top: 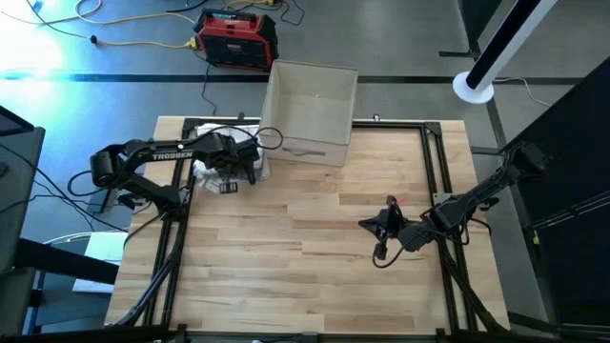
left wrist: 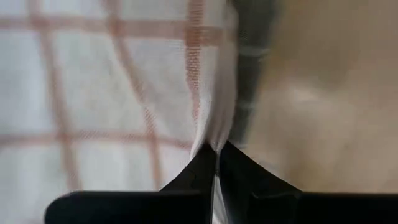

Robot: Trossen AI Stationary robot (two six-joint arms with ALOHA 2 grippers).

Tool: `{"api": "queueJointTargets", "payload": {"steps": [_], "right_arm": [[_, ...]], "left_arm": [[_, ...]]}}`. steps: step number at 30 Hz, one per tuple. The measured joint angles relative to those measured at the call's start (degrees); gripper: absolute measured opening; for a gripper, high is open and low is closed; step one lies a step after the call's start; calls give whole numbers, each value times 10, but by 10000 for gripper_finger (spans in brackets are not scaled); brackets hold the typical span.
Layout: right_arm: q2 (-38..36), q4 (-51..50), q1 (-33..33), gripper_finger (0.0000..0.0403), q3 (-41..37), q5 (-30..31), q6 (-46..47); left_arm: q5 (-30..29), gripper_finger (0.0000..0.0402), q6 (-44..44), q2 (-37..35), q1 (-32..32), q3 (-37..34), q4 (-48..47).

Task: Fold towel
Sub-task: Stack the white squared towel on top of the gray towel

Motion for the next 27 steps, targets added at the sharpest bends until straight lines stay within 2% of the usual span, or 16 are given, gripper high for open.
{"api": "queueJointTargets", "payload": {"steps": [3, 7, 9, 11, 13, 16, 21, 27], "right_arm": [[0, -1, 0, 0, 0, 0, 0], [0, -1, 0, 0, 0, -2, 3], [0, 1, 0, 0, 0, -4, 3], [0, 1, 0, 0, 0, -9, 3], [0, 1, 0, 0, 0, -10, -1], [0, 0, -1, 0, 0, -3, -6], [0, -3, 0, 0, 0, -11, 3], [0, -16, 0, 0, 0, -23, 19]], "left_arm": [[-11, 27, -7, 0, 6, -5, 0], [-2, 76, -16, 0, 8, -5, -2], [-44, 97, -25, 0, 0, 10, -45], [-117, 105, -79, -1, -23, 35, -99], [-143, 104, -112, -11, -44, 55, -105], [-89, 82, -92, -35, -59, 58, -23], [-93, 10, -97, -49, -58, -4, 157], [-54, 4, -104, -29, -58, -132, 351]]}}
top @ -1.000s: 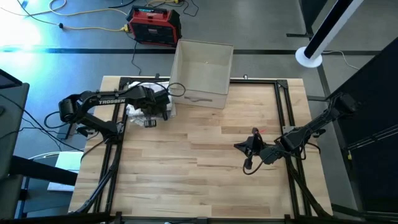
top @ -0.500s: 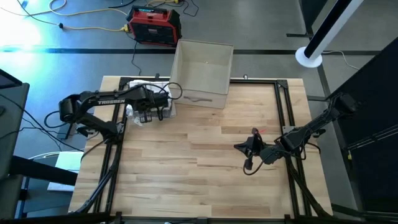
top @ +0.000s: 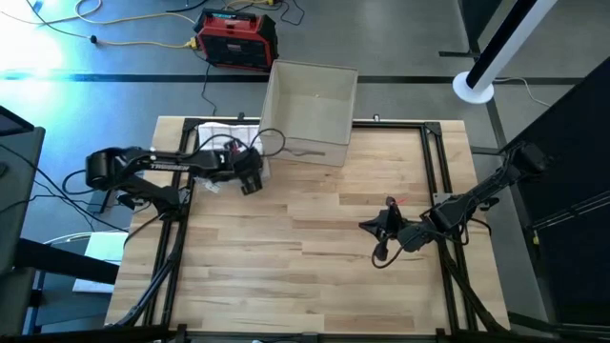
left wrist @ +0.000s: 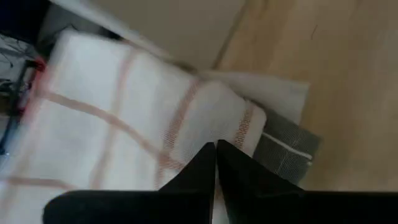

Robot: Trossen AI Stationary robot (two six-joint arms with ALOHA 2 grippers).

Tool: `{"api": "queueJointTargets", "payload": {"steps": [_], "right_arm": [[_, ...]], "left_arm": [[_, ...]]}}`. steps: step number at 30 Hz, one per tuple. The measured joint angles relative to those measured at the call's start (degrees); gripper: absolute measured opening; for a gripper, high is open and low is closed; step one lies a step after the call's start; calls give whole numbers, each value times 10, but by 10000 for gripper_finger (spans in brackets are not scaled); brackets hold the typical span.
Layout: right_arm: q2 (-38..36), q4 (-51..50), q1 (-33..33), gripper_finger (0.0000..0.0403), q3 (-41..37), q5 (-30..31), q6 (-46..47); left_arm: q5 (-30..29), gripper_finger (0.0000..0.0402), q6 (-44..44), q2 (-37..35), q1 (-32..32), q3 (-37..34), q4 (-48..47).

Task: Fold towel
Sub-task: Stack the white squared towel on top of the gray towel, then return to Home Position

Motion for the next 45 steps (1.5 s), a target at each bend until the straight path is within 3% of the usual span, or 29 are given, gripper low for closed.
{"api": "queueJointTargets", "payload": {"steps": [3, 6, 12, 17, 23, 28, 31, 33, 38, 45], "right_arm": [[0, -2, 0, 0, 0, 0, -1], [0, -2, 0, 0, 0, 1, -8], [0, 14, 0, 0, 0, 33, -13], [-1, 47, 0, 0, 0, 59, -84], [-1, 54, 0, 0, 0, 35, -99], [-1, 71, -1, 0, 0, 7, -70], [-1, 124, -13, 0, 0, -2, -111], [-7, 155, -31, 0, 0, -58, -164], [-83, 164, -116, 0, -7, -217, -228], [-257, 167, -261, 0, -93, -408, -261]], "left_arm": [[38, 2, -3, 2, 0, -42, 42], [7, 1, -7, -4, -4, -35, 3], [-104, 0, -34, -59, -44, 82, -156], [-130, 0, -97, -132, -102, 168, -191], [-39, 0, -154, -216, -175, 174, -180], [38, 0, -155, -223, -219, 174, -177], [94, 0, -191, -216, -236, 173, -178], [147, 0, -137, -215, -250, 159, -133], [295, 0, -33, -254, -254, 63, 98], [344, 0, -75, -334, -199, -79, 197]]}}
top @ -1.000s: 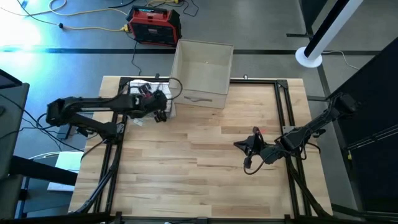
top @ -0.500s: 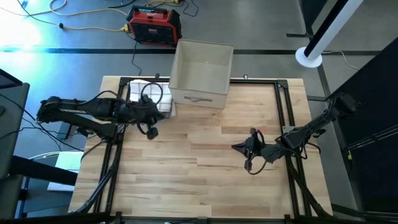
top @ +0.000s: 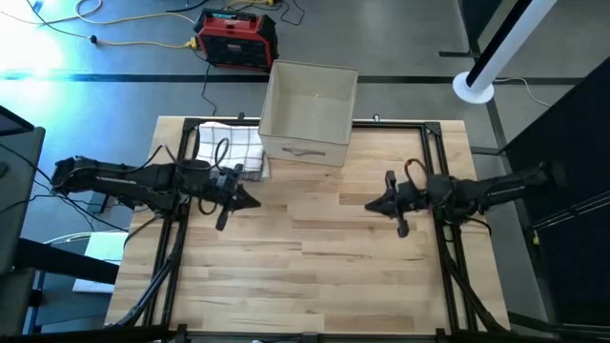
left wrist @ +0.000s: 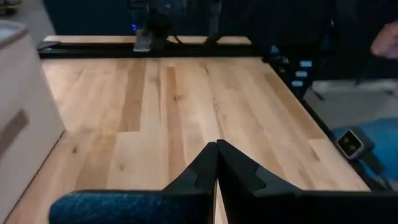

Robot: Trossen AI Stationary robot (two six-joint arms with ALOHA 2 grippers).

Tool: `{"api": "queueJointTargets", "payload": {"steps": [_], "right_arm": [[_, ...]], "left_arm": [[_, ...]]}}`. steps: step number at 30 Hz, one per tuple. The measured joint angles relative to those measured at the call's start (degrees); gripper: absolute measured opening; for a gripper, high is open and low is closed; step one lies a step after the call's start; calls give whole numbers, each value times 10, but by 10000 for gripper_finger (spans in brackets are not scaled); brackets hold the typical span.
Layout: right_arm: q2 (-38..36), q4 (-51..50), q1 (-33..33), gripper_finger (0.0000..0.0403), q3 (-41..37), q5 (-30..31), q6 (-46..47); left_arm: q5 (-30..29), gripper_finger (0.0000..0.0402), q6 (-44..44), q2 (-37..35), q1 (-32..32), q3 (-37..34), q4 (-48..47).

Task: Fold towel
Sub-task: Return to Home Position

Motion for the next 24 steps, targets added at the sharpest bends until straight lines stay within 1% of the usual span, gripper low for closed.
{"api": "queueJointTargets", "payload": {"steps": [3, 5, 8, 12, 14, 16, 19, 24], "right_arm": [[-45, -4, -57, 0, -37, -58, 16], [-66, -3, -88, 0, -53, -91, 20], [-93, 3, -117, 0, -78, -111, 17], [-145, 13, -138, 0, -114, -104, 20], [-173, 13, -141, 0, -133, -94, 22], [-199, 12, -141, 0, -150, -76, 22], [-232, -21, -141, 0, -156, -44, 19], [-270, -62, -141, 0, -156, -40, 5]], "left_arm": [[25, 0, -15, -32, 18, -65, 71], [30, 0, -19, -57, 27, -104, 106], [30, 0, -36, -88, 34, -159, 130], [29, 0, -52, -140, 34, -217, 183], [18, 0, -49, -166, 34, -245, 192], [-2, 0, -46, -191, 36, -267, 200], [-1, 0, -49, -223, 46, -297, 210], [6, 0, -40, -254, 50, -300, 196]]}}
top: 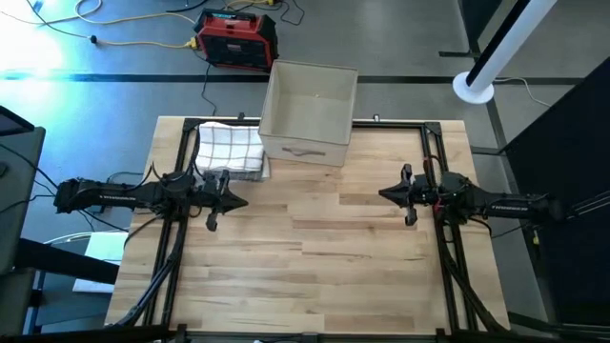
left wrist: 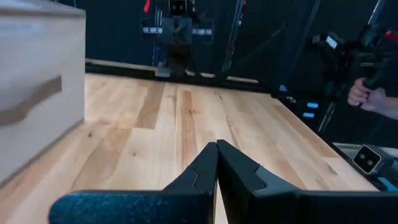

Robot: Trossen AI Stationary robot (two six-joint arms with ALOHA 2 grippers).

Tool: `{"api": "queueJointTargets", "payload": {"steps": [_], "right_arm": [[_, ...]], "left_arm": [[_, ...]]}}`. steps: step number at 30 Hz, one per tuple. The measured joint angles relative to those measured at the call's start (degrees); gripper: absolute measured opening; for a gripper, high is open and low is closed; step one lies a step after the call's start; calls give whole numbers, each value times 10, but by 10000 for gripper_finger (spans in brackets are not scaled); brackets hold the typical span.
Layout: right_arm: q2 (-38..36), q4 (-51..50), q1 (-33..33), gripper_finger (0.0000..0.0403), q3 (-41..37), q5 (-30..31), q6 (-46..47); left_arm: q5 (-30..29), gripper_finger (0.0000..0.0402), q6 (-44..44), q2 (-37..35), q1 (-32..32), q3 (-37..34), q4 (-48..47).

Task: Fold towel
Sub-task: Return to Home Position

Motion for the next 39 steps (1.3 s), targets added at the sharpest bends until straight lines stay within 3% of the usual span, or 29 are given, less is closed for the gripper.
{"api": "queueJointTargets", "payload": {"steps": [9, 14, 20, 39], "right_arm": [[-55, -18, 0, 0, 0, -4, -21], [-131, -38, 0, 0, 0, -53, -14], [-126, -90, 0, 0, 0, -61, -4], [-123, -99, 0, 0, 0, -59, 45]], "left_arm": [[0, 0, 8, -41, 10, 0, 6], [12, 0, 4, -95, 10, 0, -33], [25, 0, -5, -136, 9, 1, -44], [27, 0, 4, -131, 9, 1, -78]]}}
